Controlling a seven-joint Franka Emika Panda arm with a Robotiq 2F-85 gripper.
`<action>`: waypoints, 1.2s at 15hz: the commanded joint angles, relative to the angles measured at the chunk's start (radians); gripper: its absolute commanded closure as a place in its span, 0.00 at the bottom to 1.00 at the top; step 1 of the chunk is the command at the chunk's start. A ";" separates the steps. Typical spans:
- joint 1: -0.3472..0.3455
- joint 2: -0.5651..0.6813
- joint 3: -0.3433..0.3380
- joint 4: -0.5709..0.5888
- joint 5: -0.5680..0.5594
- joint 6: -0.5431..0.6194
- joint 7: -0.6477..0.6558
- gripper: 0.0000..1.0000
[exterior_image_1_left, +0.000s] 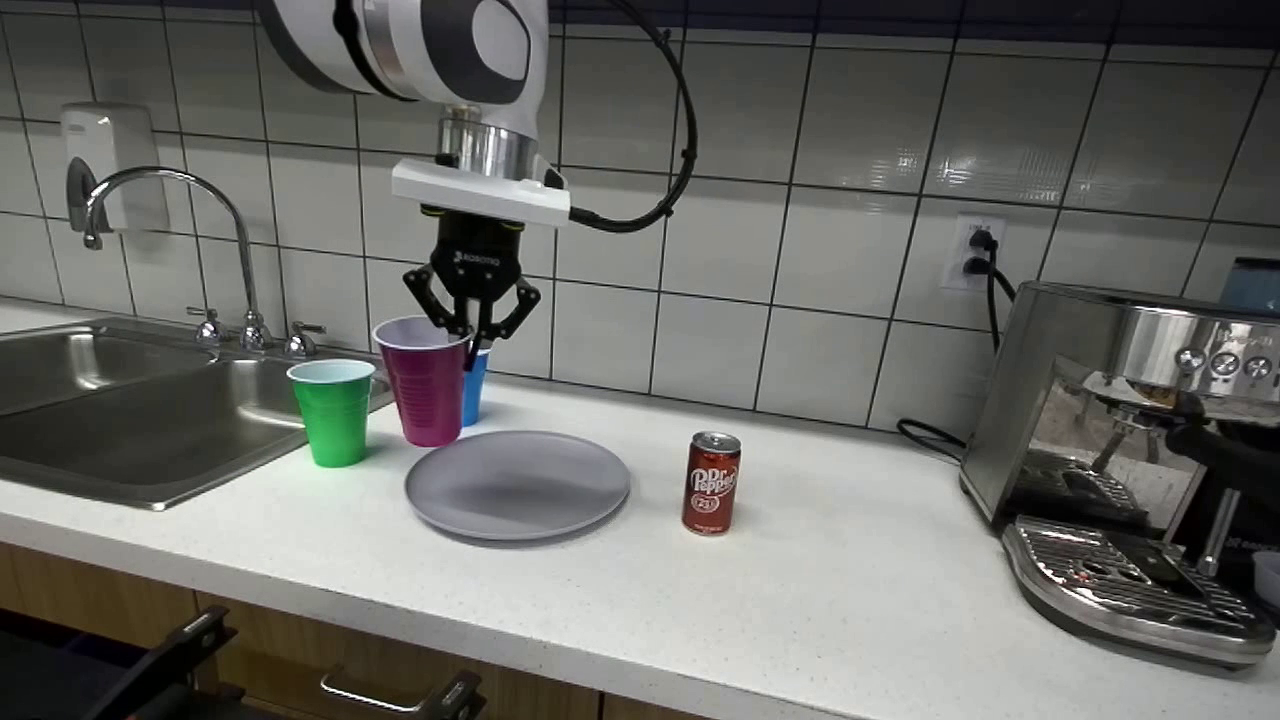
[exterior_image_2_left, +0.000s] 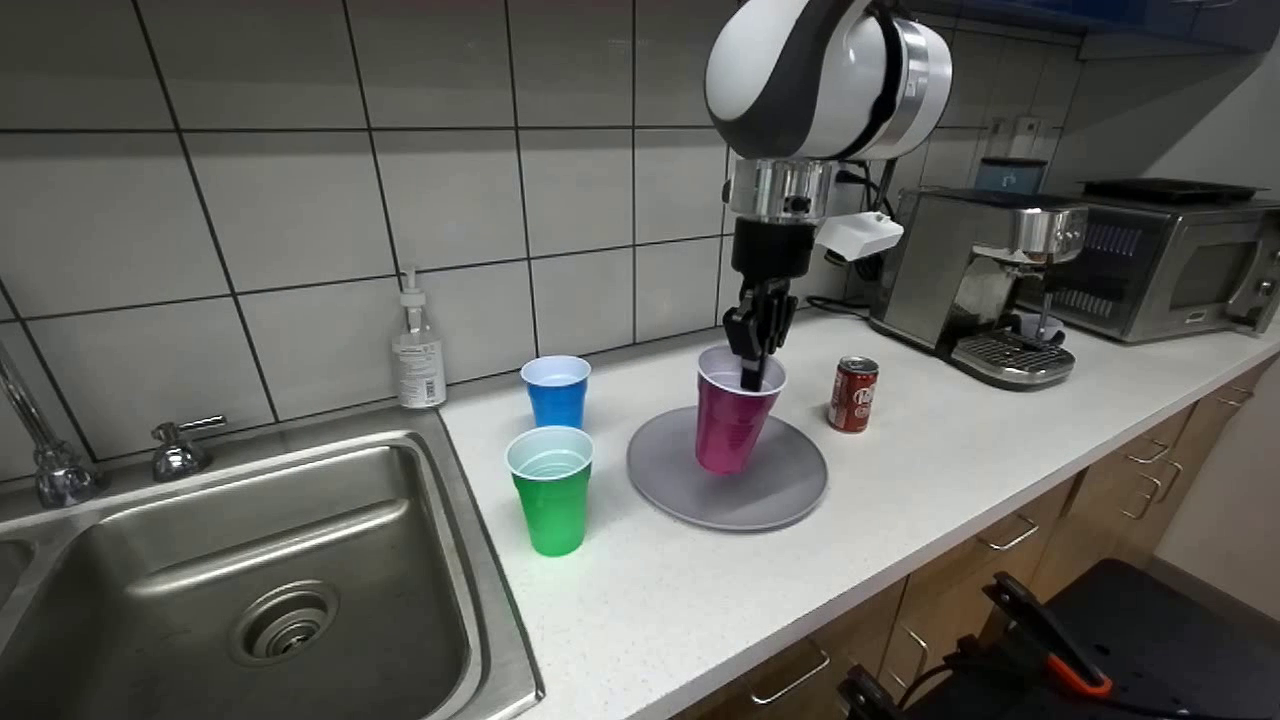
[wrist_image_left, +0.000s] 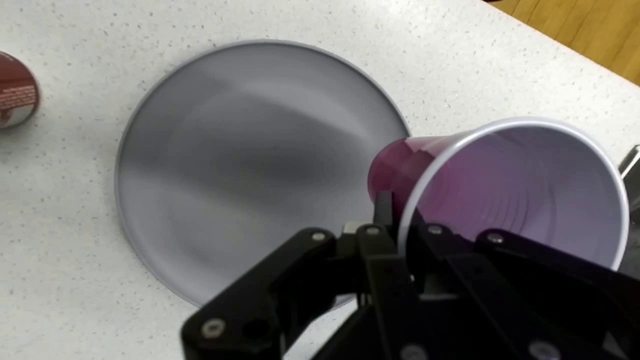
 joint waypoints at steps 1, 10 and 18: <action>-0.035 0.025 -0.011 0.026 -0.012 -0.025 0.011 0.99; -0.094 0.160 -0.029 0.094 -0.106 0.015 0.105 0.99; -0.112 0.267 -0.020 0.161 -0.098 -0.007 0.135 0.99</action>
